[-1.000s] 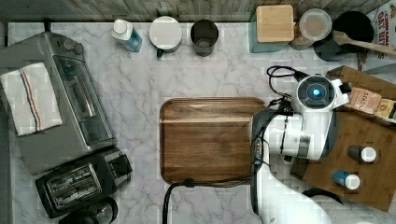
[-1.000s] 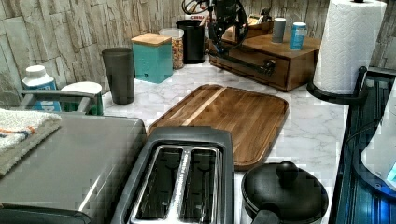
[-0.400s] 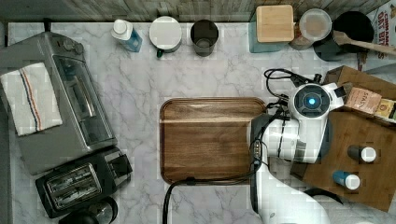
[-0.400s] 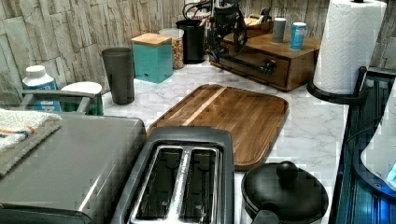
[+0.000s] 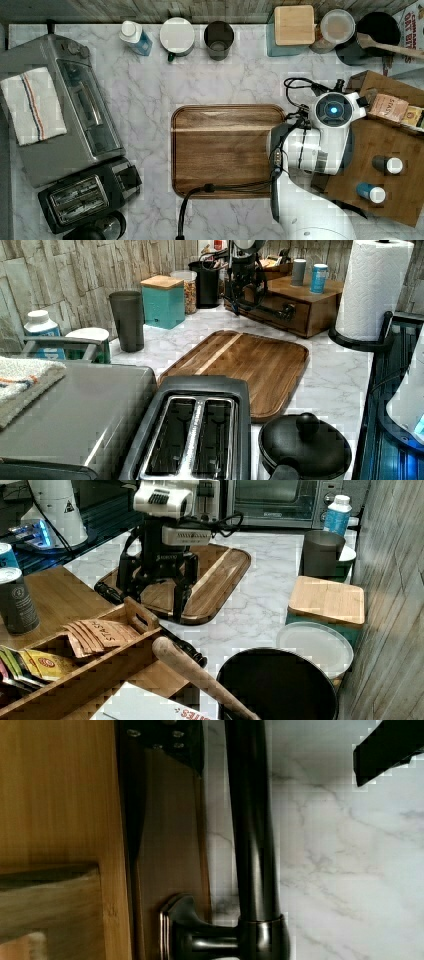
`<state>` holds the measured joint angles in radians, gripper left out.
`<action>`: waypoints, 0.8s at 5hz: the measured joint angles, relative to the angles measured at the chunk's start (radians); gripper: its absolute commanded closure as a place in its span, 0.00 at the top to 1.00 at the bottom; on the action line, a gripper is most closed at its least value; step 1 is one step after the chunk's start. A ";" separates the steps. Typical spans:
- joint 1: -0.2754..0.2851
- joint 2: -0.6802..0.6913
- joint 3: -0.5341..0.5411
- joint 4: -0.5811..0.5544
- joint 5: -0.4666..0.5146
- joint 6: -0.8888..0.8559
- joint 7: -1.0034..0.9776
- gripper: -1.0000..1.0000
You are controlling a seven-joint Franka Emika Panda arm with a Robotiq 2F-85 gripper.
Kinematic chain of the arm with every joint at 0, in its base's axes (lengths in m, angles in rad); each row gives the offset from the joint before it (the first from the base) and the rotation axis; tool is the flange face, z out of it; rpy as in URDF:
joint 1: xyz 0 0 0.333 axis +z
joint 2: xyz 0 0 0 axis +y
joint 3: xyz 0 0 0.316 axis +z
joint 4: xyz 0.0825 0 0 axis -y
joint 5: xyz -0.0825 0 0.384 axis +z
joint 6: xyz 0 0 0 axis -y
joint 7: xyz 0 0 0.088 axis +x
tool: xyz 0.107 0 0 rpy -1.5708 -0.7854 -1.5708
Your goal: Open the drawer.
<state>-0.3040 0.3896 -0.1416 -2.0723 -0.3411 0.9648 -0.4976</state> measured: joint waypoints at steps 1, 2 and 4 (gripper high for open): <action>-0.009 0.020 -0.006 -0.010 0.022 0.049 0.000 1.00; -0.010 0.023 -0.007 -0.020 0.025 0.050 0.000 1.00; -0.026 0.023 0.019 -0.023 0.046 0.058 -0.051 1.00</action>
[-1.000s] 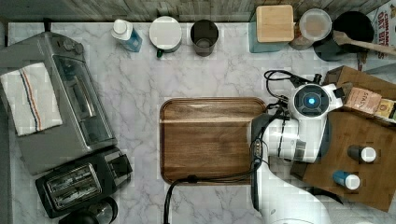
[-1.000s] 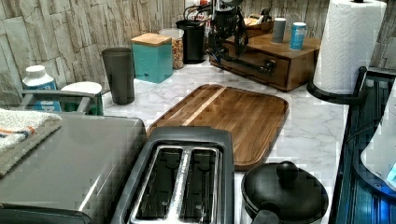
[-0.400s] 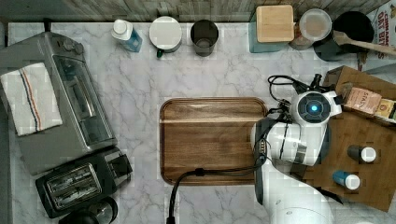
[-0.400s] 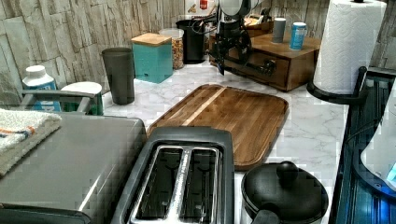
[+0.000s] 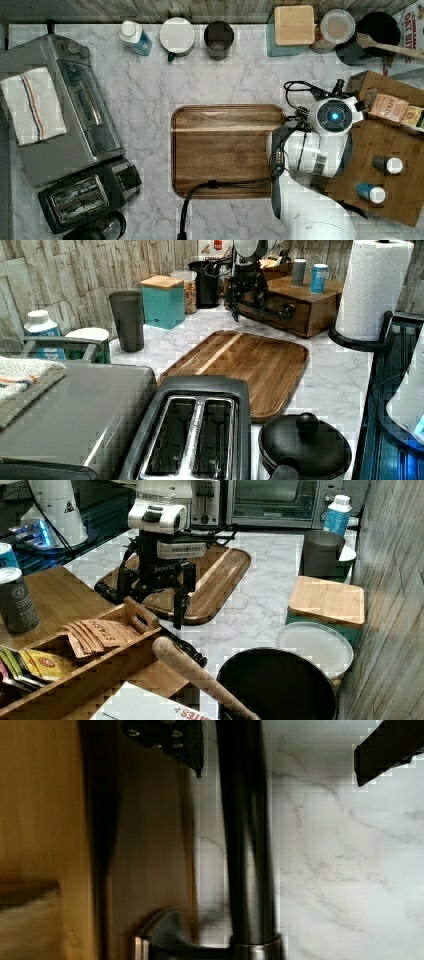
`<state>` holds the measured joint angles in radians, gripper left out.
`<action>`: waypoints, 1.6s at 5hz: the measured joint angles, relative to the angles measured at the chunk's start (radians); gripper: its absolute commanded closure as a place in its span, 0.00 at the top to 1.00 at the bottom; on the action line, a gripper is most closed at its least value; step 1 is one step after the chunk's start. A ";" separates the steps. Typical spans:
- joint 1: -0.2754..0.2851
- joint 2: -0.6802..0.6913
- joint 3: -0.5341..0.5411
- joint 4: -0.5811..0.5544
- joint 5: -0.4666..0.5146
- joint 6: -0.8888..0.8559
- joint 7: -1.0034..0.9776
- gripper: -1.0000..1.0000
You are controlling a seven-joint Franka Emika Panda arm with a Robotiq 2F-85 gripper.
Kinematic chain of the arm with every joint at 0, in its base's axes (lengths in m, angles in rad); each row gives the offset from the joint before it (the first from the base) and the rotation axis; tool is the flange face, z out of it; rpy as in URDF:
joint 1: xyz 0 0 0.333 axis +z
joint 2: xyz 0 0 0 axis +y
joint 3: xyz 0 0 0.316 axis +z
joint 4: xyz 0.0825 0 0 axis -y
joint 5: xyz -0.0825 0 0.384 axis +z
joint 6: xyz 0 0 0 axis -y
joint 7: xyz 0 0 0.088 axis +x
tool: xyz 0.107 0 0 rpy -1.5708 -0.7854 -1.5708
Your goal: Open the drawer.
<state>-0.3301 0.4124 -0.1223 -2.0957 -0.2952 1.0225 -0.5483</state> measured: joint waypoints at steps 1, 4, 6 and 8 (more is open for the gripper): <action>-0.050 0.000 0.055 0.000 0.090 0.000 -0.125 1.00; -0.050 -0.006 0.072 0.002 0.156 -0.008 -0.053 1.00; 0.008 -0.022 0.102 -0.014 0.176 -0.008 -0.005 1.00; 0.035 -0.022 0.164 0.012 0.182 -0.083 -0.005 1.00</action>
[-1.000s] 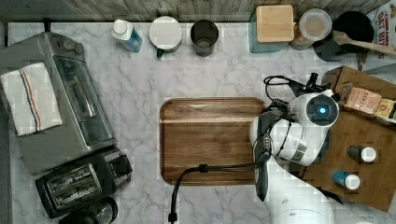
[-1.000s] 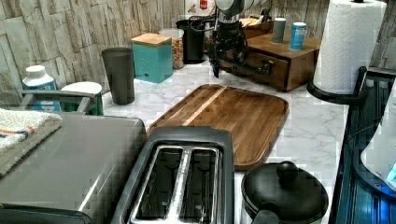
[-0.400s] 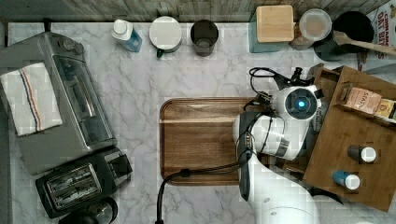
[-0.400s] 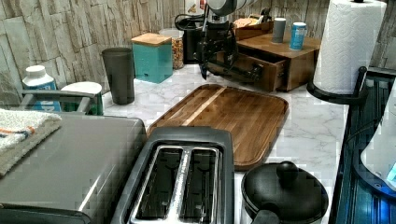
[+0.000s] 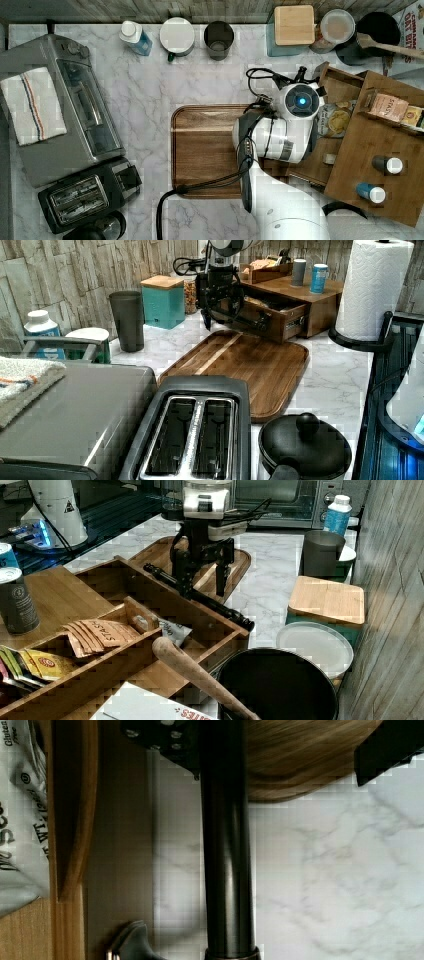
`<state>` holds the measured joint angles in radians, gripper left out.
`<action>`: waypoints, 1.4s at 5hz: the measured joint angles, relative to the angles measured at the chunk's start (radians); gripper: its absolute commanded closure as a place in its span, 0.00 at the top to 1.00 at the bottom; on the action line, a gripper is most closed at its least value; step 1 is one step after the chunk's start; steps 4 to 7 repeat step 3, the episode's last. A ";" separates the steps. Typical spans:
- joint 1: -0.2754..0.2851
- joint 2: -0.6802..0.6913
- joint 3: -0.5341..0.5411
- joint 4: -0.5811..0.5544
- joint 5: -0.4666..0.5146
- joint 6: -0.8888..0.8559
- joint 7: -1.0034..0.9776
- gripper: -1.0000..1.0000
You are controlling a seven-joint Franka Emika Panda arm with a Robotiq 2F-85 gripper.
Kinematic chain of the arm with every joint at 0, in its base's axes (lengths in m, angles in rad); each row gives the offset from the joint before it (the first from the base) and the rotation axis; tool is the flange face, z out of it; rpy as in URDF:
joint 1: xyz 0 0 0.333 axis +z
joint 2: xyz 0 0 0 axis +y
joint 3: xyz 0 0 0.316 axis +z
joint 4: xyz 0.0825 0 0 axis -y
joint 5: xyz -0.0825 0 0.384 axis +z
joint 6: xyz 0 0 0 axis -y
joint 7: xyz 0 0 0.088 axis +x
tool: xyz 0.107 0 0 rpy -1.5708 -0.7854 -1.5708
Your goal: Open the drawer.
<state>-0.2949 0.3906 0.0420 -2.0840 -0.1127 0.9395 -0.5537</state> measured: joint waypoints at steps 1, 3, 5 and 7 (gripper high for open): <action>0.025 0.000 0.012 0.006 0.000 0.000 0.024 1.00; 0.050 0.016 0.033 0.016 0.000 0.038 0.109 1.00; 0.050 0.016 0.033 0.016 0.000 0.038 0.109 1.00; 0.050 0.016 0.033 0.016 0.000 0.038 0.109 1.00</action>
